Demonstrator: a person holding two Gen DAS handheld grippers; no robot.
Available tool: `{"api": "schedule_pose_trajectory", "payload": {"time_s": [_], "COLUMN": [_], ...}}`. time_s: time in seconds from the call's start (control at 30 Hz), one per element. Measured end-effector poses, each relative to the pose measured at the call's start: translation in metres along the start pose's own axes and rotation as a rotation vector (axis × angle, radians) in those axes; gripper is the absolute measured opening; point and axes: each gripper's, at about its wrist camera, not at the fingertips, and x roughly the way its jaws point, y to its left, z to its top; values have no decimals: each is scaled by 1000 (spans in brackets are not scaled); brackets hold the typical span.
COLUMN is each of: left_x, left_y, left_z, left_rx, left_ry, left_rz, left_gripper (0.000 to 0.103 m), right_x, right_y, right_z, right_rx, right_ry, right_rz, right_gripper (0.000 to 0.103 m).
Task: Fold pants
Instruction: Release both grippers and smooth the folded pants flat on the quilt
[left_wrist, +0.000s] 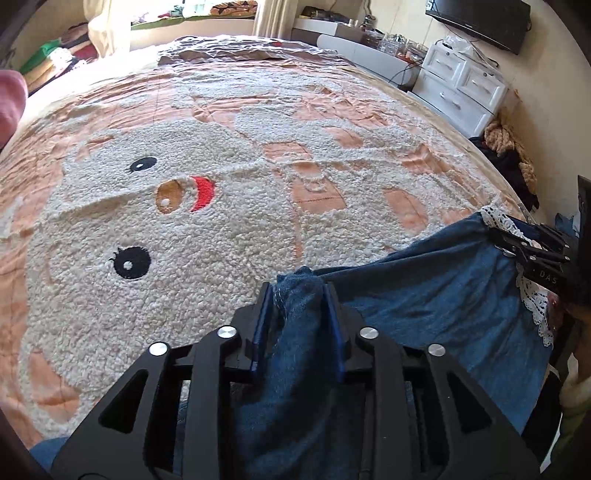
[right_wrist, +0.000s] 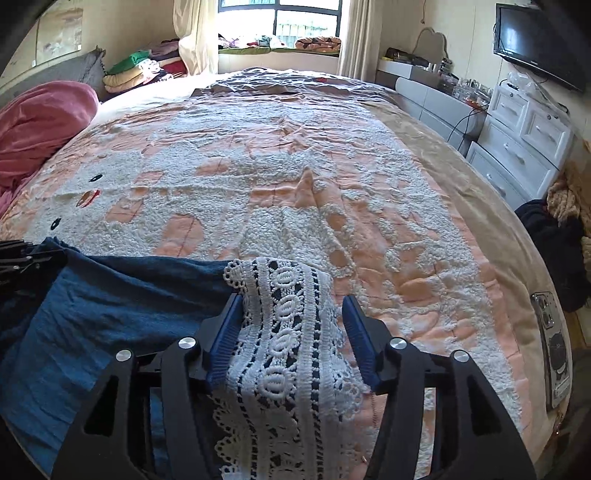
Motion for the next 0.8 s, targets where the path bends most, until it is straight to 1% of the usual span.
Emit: {"api": "schedule_pose_trajectory", "payload": {"time_s": [0.03,0.07,0.13,0.2,0.23,0.27,0.33,0.43,0.5,0.57,0.7,0.8], "left_x": [-2,-4,-12,-22,-29,-34,-52,-82,-98,-108,-132,-149], "left_y": [3,5,8,8,8,8,10,13,17,22,27,35], "left_z": [0,0,-1,-2,-3,-4,-7,-17,-25,-33,-51,-67], "left_rx": [-9,-16,-23,-7,-2,-2,-13,-29,-53,-77,-100,-131], "left_ry": [-4,-8,-21,-43,-51,-57,-76,-122,-138,-140,-161,-177], "left_rz": [6,5,13,31,42,48,35,23,20,17,16,32], "left_gripper": [32,33,35,35,35,36,43,51,54,58,69,78], "right_x": [-2,-4,-12,-18,-22,-27,-41,-63,-75,-83,-98,-105], "right_y": [-2,-3,-4,-8,-13,-18,-28,-38,-41,-41,-38,-32], "right_z": [-1,-1,-4,-6,-6,-7,-12,-24,-31,-38,-47,-53], "right_rx": [-4,-14,-36,-40,-31,-10,39,96,128,158,202,229], "right_ry": [-3,-9,-30,-46,-49,-54,-68,-93,-102,-95,-90,-77], "right_rz": [-20,-50,-90,-157,-156,-139,-97,-33,6,39,97,128], "right_gripper": [66,72,75,78,78,78,78,85,85,86,88,89]}}
